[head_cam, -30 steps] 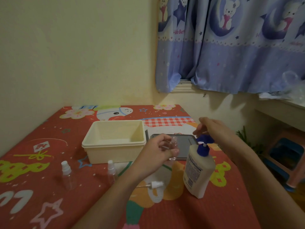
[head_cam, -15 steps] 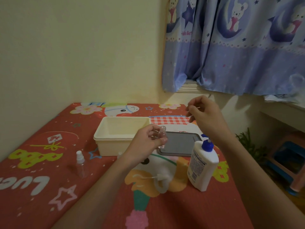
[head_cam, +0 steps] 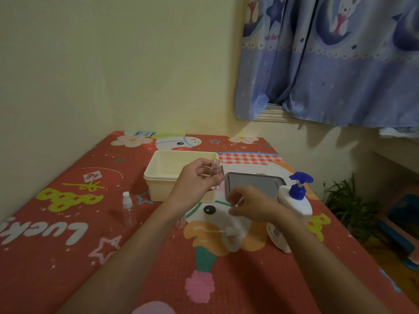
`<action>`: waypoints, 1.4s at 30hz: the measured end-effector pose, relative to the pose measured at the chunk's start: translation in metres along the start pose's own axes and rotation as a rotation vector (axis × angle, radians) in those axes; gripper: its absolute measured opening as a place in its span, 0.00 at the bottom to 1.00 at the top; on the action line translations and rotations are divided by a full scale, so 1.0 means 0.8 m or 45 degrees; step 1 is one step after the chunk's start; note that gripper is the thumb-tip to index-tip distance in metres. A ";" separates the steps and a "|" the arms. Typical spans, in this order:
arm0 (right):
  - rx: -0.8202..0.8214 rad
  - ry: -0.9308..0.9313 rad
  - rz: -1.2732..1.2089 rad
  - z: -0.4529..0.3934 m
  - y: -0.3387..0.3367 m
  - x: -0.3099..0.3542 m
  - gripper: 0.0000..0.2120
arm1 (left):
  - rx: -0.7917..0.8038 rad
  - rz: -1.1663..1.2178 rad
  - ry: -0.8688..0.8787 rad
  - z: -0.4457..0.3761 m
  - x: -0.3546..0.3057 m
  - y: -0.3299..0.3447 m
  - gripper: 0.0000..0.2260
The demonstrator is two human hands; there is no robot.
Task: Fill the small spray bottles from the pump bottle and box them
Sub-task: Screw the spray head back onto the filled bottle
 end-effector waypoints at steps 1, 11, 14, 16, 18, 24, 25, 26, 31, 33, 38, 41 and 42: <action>0.087 0.008 0.008 0.002 0.011 -0.006 0.14 | 0.001 -0.004 -0.005 0.000 0.001 -0.001 0.10; 0.209 0.061 0.193 0.008 0.058 -0.039 0.11 | 0.007 -0.039 -0.039 0.000 0.009 -0.007 0.10; 0.154 0.029 0.222 0.005 0.054 -0.039 0.10 | 0.008 -0.049 -0.040 0.001 0.009 -0.007 0.10; 0.049 0.039 0.154 0.003 0.044 -0.036 0.10 | 0.007 -0.051 -0.038 0.001 0.010 -0.007 0.10; -0.078 0.046 0.039 0.001 0.032 -0.031 0.09 | 0.009 -0.044 -0.040 0.001 0.011 -0.008 0.10; -0.501 -0.024 -0.299 0.003 -0.008 0.004 0.07 | 0.029 -0.009 -0.044 -0.001 0.016 -0.004 0.11; -0.575 -0.042 -0.319 0.005 -0.014 0.010 0.07 | 0.033 -0.003 -0.046 -0.001 0.016 -0.003 0.12; -0.647 -0.062 -0.345 0.006 -0.020 0.016 0.05 | 0.038 -0.002 -0.047 0.000 0.017 -0.001 0.13; -0.882 -0.219 -0.473 0.010 -0.047 0.038 0.02 | 0.071 -0.013 -0.053 0.001 0.024 0.001 0.14; -0.956 -0.263 -0.544 0.011 -0.056 0.044 0.04 | 0.082 -0.033 -0.045 0.001 0.027 0.001 0.13; -0.989 -0.314 -0.571 0.008 -0.072 0.059 0.10 | 0.108 -0.079 -0.020 0.004 0.028 0.005 0.13; -0.931 -0.335 -0.440 0.005 -0.074 0.062 0.11 | 0.111 -0.094 -0.018 0.006 0.027 0.009 0.13; -0.917 -0.331 -0.398 0.005 -0.074 0.062 0.12 | 0.111 -0.101 -0.016 0.006 0.027 0.009 0.13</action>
Point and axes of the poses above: each hand's wrist, its own z-axis away from the middle knuckle, its own y-axis out of the palm, x = y × z, the point moved 2 cm from there along -z, towards the middle knuckle, and after that the axes turned 15 degrees about -y, right-handed, at the moved point
